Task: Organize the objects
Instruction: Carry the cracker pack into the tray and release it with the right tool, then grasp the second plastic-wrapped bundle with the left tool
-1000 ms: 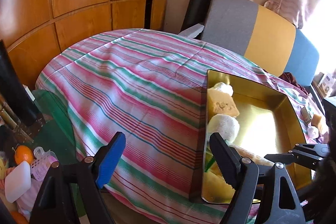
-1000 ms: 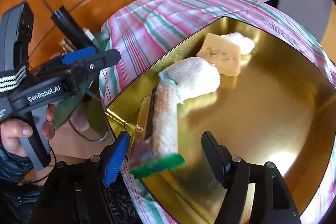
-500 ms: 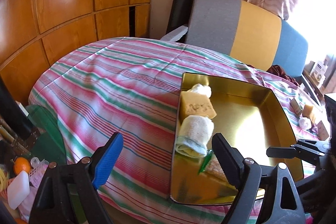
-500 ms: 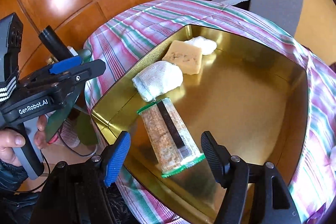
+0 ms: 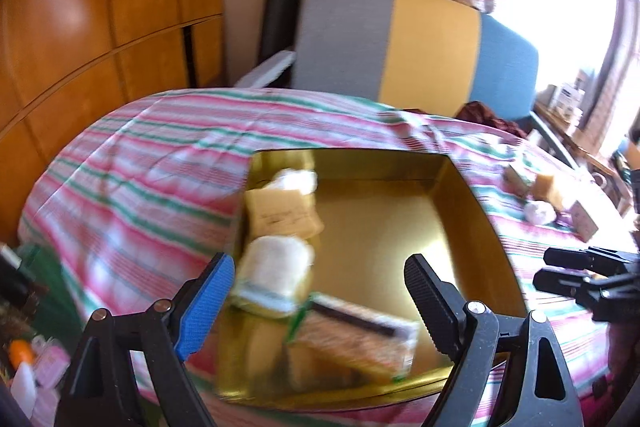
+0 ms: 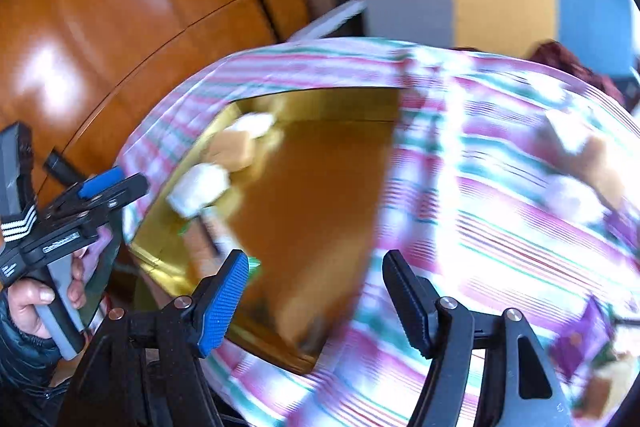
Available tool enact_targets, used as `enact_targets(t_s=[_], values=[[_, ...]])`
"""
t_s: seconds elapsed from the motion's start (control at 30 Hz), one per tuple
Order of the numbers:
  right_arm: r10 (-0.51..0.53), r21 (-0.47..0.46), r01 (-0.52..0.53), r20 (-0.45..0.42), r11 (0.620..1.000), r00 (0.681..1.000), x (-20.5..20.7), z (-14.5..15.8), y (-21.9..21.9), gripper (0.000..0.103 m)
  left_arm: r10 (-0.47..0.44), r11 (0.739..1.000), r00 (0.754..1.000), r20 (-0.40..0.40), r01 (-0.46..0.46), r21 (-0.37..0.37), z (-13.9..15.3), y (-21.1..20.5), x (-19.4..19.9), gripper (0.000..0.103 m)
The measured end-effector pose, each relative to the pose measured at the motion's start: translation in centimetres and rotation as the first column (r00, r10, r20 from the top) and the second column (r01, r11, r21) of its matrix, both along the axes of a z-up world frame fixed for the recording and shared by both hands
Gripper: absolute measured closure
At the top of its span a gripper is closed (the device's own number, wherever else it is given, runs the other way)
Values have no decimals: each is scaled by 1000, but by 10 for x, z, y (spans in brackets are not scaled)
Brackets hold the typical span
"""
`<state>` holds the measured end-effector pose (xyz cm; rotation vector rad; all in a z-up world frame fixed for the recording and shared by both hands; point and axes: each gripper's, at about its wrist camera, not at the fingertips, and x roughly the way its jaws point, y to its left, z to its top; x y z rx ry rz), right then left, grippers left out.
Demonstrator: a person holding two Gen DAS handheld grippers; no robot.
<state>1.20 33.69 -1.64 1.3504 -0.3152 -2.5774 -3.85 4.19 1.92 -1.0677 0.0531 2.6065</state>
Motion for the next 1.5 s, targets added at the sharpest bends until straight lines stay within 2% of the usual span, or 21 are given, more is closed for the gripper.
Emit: enact_targets(t_s=[0.13,0.2,0.33,0.4,0.43,0.47,0.57,0.63,0.73,0.83,0.9,1.0,1.1,1.2,1.4,1.5], values=[[-169,36,168,10,985,986,17,7,63,32,-76,997,997,-4,76,23,9,31,-1,15],[-265,61,265,2,962,964,29,12,101,32,-125,992,992,4,125,26,12,50,0,15],[-490,56,490,-8,870,872,50,14,178,32,-229,973,973,-11,229,3,19,93,6,14],[-583,24,583,-9,812,812,63,8,210,32,-290,957,957,11,290,11,20,119,5,12],[-612,2,612,-7,791,791,68,4,219,32,-315,949,949,26,314,20,20,130,5,12],[-654,-43,654,4,755,756,77,-4,230,32,-342,940,939,41,340,32,20,142,4,12],[-727,-101,734,98,672,679,89,-20,254,32,-417,909,902,116,410,78,17,180,-2,11],[-745,-116,750,84,652,661,93,-19,260,32,-447,894,881,156,436,100,12,205,-7,11],[-758,-147,762,92,631,646,98,-18,263,32,-471,882,860,194,463,90,1,240,-8,11],[-759,-160,762,95,627,645,101,-17,266,32,-480,874,857,189,486,15,-7,273,-8,11],[-751,-170,755,101,633,652,101,-17,265,32,-492,862,850,186,506,-29,-12,296,-10,11],[-743,-183,746,95,641,662,100,-16,264,32,-517,841,830,209,538,-54,-23,325,-17,11],[-742,-208,741,91,639,665,102,-15,265,32,-523,832,821,229,550,-70,-30,345,-25,11],[-744,-243,740,97,627,662,105,-15,269,32,-522,823,826,214,553,-126,-37,368,-34,11],[-745,-293,738,112,608,658,108,-16,275,32,-581,758,790,196,613,-224,-55,405,-42,11],[-743,-308,734,113,605,660,108,-16,276,32,-609,729,761,221,648,-220,-64,417,-46,11]])
